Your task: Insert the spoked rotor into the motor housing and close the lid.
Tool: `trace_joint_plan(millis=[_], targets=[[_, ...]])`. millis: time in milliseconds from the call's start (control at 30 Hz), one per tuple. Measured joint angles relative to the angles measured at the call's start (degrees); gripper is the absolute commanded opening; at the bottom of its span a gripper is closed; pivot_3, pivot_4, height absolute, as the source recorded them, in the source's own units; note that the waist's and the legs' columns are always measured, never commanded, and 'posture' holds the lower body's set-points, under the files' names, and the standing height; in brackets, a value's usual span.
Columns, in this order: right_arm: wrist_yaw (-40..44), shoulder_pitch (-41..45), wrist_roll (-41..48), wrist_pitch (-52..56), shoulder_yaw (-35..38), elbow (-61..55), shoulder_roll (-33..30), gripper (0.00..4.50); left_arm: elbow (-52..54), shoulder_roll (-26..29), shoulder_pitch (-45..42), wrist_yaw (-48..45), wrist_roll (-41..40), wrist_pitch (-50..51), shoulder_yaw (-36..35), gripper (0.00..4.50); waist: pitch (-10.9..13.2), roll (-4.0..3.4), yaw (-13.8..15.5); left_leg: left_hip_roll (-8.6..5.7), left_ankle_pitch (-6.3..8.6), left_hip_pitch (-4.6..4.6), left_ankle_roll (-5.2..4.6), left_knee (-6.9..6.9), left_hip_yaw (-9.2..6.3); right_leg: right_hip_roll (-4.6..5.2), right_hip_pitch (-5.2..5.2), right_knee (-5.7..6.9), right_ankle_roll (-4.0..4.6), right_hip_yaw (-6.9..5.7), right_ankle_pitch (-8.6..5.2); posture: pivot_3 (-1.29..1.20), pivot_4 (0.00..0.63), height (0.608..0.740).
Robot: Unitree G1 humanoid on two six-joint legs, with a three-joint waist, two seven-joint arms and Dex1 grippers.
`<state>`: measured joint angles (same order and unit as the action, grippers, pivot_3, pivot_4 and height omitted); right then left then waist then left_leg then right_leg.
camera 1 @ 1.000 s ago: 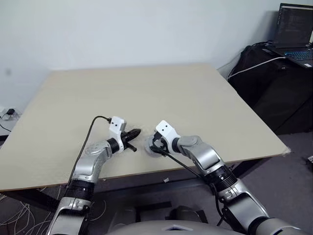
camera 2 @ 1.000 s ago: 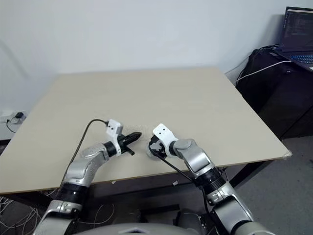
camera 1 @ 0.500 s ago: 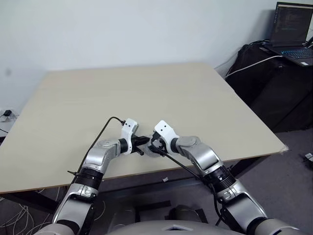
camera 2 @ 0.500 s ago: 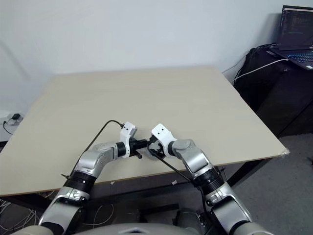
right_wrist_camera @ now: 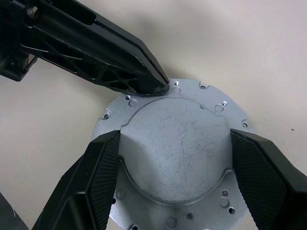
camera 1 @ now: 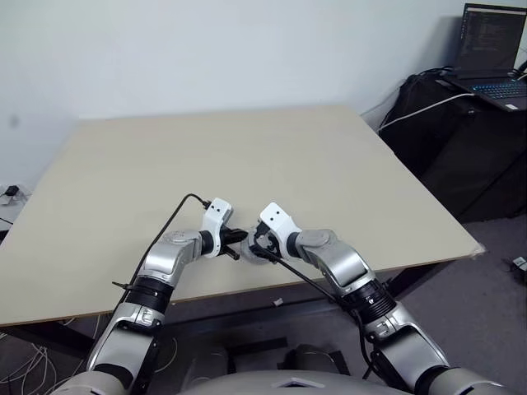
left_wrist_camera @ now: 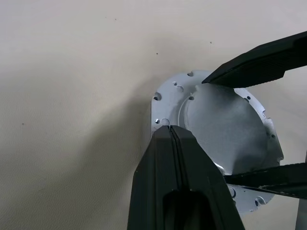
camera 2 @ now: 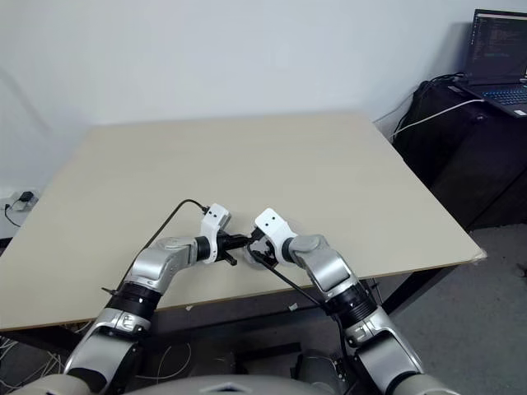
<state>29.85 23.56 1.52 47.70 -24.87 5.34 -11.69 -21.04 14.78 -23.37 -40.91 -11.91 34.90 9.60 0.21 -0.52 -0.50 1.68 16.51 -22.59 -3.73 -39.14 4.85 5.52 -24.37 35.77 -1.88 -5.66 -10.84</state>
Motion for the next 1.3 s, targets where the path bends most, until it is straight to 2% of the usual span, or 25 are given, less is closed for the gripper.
trace_joint_plan(millis=[567, 633, 700, 1300], targets=[[0.27, -0.44, -0.73, 0.0, -0.51, -0.95, -0.56, 3.21, 0.12, -0.71, -0.26, -2.65, -0.31, 2.44, 0.01, 0.0, -0.05, -0.01, 0.09, -0.09, 0.03, 0.01, 0.01, 0.0, -0.08, 0.06, 0.08, -0.01, -0.1, 0.01, -0.07, 0.0, 0.0, 0.74], [0.27, -0.68, -0.75, -0.36, -0.5, -1.09, -0.7, 3.94, 0.14, -0.74, -0.26, -2.81, -0.21, 2.44, 0.04, 0.0, -0.06, 0.0, 0.13, -0.11, 0.04, 0.0, -0.01, 0.0, -0.09, 0.07, 0.08, -0.01, -0.13, 0.01, -0.09, 0.0, 0.0, 0.74], [0.27, -1.17, -0.71, -1.27, -0.34, -1.15, -0.81, 4.48, 0.15, -0.73, -0.27, -2.89, 0.01, 2.44, 0.07, 0.0, -0.07, 0.01, 0.12, -0.11, 0.05, 0.01, -0.03, 0.0, -0.1, 0.07, 0.08, -0.02, -0.14, 0.02, -0.1, 0.0, 0.0, 0.74], [0.15, -2.92, -0.43, -2.05, 1.69, -2.75, 0.31, 4.48, 1.97, -0.55, 1.05, -2.92, 0.27, 2.44, 0.06, 0.0, -0.02, 0.02, 0.09, -0.1, 0.07, -0.03, -0.02, 0.0, -0.12, 0.06, 0.05, -0.02, -0.14, 0.01, -0.1, 0.0, 0.0, 0.74]])
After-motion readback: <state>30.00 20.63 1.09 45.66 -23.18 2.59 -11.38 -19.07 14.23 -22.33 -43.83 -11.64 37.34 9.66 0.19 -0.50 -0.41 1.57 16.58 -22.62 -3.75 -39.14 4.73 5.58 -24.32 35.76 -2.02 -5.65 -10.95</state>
